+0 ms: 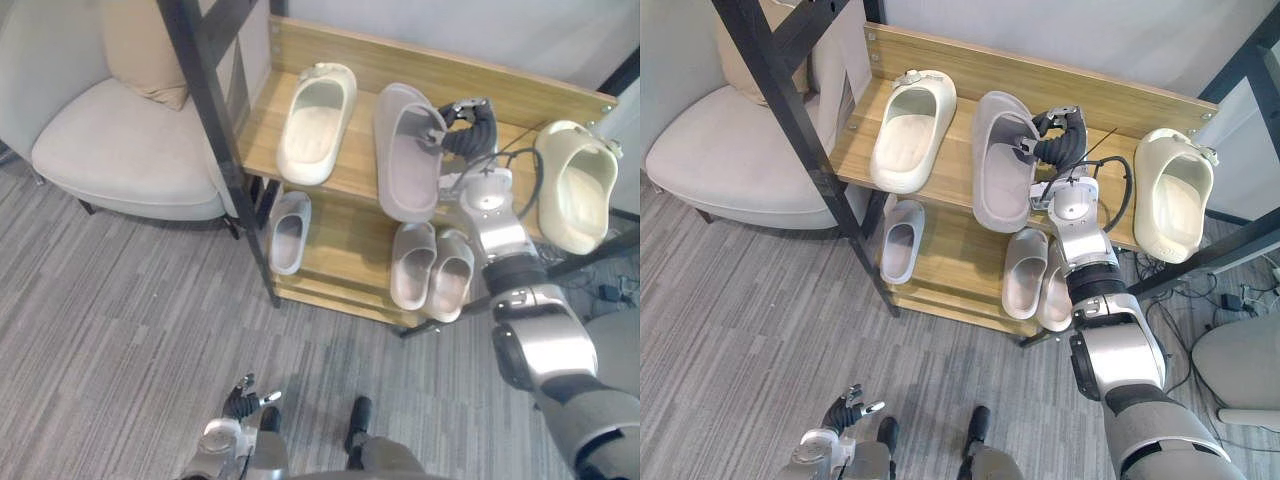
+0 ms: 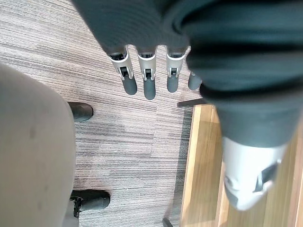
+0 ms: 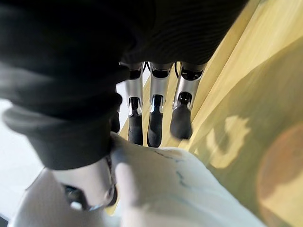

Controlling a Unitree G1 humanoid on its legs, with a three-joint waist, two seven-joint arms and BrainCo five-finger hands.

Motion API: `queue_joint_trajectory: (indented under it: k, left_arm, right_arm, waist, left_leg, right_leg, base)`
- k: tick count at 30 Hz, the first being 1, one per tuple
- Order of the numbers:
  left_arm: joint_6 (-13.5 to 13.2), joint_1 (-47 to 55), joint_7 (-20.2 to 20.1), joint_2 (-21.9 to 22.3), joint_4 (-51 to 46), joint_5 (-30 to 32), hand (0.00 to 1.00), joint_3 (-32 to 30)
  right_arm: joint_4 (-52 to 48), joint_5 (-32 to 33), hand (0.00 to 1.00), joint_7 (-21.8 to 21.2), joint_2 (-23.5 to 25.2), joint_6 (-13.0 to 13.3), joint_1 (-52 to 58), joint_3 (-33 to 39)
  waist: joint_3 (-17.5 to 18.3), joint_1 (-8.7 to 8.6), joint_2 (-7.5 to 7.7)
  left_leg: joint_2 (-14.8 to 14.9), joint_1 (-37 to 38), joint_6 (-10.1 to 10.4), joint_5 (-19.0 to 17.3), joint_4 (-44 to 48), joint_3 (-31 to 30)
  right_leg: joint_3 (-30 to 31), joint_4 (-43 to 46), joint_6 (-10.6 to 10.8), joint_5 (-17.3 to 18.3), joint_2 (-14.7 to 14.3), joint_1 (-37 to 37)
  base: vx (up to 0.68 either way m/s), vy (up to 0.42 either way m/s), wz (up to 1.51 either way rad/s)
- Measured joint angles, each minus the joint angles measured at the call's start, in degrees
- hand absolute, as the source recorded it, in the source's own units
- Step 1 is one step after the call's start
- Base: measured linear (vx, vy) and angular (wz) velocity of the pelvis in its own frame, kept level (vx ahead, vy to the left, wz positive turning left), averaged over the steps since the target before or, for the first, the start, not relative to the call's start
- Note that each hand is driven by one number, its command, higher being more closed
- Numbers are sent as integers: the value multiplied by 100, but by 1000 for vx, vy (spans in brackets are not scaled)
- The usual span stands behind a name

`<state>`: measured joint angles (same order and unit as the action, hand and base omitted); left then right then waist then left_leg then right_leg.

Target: Organize the slippers on the shoe rack

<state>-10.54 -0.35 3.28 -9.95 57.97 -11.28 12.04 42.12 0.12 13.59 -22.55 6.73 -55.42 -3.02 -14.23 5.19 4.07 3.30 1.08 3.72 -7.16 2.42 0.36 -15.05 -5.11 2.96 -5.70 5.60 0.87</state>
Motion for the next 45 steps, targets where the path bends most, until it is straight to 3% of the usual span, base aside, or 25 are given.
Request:
queue_joint_trajectory:
  k: [10, 18, 24, 31, 38, 42, 45]
  left_arm:
    - [9, 2, -4, -4, 3, 5, 0, -7]
    - [33, 8, -16, -1, 113, 122, 0, -9]
    - [100, 22, -54, 13, 247, 234, 0, 6]
    - [92, 49, -118, 67, 380, 374, 0, 46]
    - [77, -11, -124, 124, 589, 459, 0, 258]
    - [72, -17, -134, 120, 640, 460, 0, 351]
    - [50, -80, -175, 134, 620, 455, 0, 416]
  right_arm:
    - [-1228, 160, 100, 1, 69, 122, 1128, 73]
    - [-2967, 240, 100, 10, 646, 247, 2512, 284]
    - [-4251, 464, 100, -38, 821, 681, 3316, 288]
    - [-5391, 558, 100, -599, 1099, 998, 4239, -164]
    - [-5420, 669, 100, -1277, 1130, 1045, 5530, -984]
    - [-4899, 661, 100, -1557, 1114, 942, 5840, -1233]
    - [-4466, 653, 100, -1648, 1023, 890, 5809, -1319]
  waist:
    - [11, -38, 19]
    - [112, -197, 26]
    - [269, -279, 20]
    - [520, -293, -51]
    - [618, -331, -184]
    - [639, -351, -204]
    - [579, -346, -323]
  left_leg:
    - [-23, 111, -1, 1, -26, -4]
    - [-35, 160, -2, 1, -14, 61]
    - [-31, 304, -2, 1, -11, 76]
    - [-18, 313, -3, 1, 51, 158]
    - [-15, 429, -2, 1, 33, 220]
    - [14, 488, 22, -28, -4, 257]
    - [101, -193, 10, -372, 805, 286]
  right_leg:
    - [1, 0, 1, 0, 25, -97]
    - [60, -1, 16, -11, 41, -112]
    - [98, -2, 20, -11, 43, -251]
    - [214, -4, 60, -46, 30, -242]
    - [277, -34, 69, -52, 25, -317]
    - [301, -31, 88, -21, 8, -384]
    - [366, 505, 94, 187, 40, 164]
  base:
    - [0, 0, 0]
    - [-8, 0, -3]
    - [-24, -3, -2]
    - [-50, -7, -6]
    - [-15, 2, -4]
    - [-15, -7, -3]
    - [-36, 10, -7]
